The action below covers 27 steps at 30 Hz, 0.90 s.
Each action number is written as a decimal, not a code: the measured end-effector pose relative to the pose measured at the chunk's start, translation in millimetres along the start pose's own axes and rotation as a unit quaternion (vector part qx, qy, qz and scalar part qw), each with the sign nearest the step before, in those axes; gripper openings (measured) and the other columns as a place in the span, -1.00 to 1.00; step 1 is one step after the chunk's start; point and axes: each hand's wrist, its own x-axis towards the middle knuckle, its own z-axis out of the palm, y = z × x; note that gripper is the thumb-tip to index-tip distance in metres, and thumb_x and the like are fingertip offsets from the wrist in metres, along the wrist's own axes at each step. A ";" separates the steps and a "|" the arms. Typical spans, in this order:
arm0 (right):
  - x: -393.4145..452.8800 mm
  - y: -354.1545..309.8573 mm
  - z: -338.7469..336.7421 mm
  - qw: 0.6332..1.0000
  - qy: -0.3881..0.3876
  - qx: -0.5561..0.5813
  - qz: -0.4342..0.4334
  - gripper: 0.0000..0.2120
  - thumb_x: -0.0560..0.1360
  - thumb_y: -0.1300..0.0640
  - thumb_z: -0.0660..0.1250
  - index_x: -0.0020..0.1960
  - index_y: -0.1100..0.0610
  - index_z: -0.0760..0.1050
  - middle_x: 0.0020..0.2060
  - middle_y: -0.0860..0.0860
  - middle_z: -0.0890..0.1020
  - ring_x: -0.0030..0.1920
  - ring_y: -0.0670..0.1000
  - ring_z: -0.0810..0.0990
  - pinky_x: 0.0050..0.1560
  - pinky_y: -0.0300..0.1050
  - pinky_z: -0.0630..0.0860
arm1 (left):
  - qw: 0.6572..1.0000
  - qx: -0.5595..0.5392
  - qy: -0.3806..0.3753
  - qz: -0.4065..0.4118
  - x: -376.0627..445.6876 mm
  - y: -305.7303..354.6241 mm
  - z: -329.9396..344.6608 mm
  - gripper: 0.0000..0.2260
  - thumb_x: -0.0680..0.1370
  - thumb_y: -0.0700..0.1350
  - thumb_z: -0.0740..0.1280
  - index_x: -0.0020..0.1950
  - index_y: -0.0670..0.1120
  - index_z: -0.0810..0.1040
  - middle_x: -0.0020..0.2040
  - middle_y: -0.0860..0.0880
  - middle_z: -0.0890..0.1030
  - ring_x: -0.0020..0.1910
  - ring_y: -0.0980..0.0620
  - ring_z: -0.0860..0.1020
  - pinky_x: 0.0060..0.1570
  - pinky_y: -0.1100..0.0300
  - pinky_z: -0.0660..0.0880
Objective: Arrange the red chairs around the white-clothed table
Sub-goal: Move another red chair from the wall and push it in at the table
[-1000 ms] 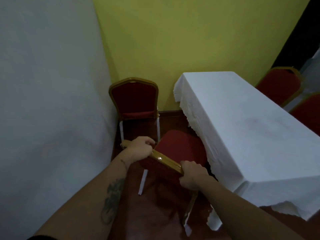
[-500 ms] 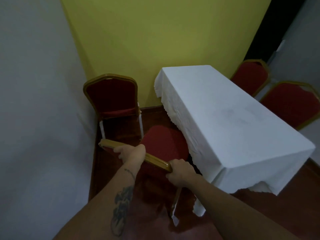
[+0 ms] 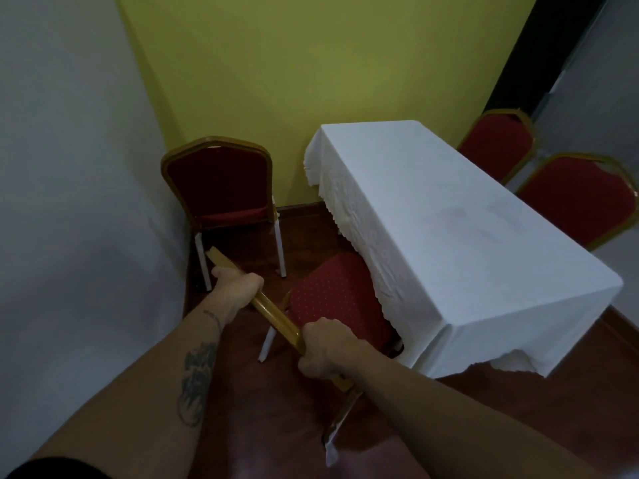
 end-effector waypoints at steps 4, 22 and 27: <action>5.8 -9.6 0.0 1.000 0.004 -0.006 -0.010 -0.74 0.47 -0.06 0.35 -0.22 0.06 0.35 -0.18 0.05 0.47 -0.19 0.11 0.50 -0.20 -0.02 0.44 | 0.999 0.031 -0.030 0.006 16.7 4.5 -7.9 -0.18 0.41 -0.16 0.44 0.51 -0.22 -0.01 0.20 -0.19 0.41 0.13 -0.20 0.51 0.13 -0.13 0.56; 71.9 -61.2 -18.3 0.996 -0.050 0.067 -0.011 -0.10 0.50 -0.09 0.38 0.62 0.20 -0.03 0.42 0.24 0.41 0.37 0.32 0.45 0.29 0.19 0.44 | 0.994 0.073 -0.084 0.003 93.1 26.7 -58.8 -0.33 0.46 -0.13 0.46 0.47 -0.19 0.22 0.24 -0.20 0.50 0.15 -0.21 0.55 0.04 -0.11 0.59; 84.2 -62.7 -20.6 0.991 -0.082 0.103 0.007 -0.07 0.52 -0.10 0.35 0.65 0.16 -0.14 0.50 0.25 0.33 0.42 0.32 0.39 0.33 0.20 0.36 | 0.993 0.013 0.095 0.069 61.9 12.2 -22.3 -0.55 0.38 -0.17 0.33 0.23 -0.14 0.30 -0.06 -0.10 0.49 -0.07 -0.14 0.53 -0.12 0.01 0.49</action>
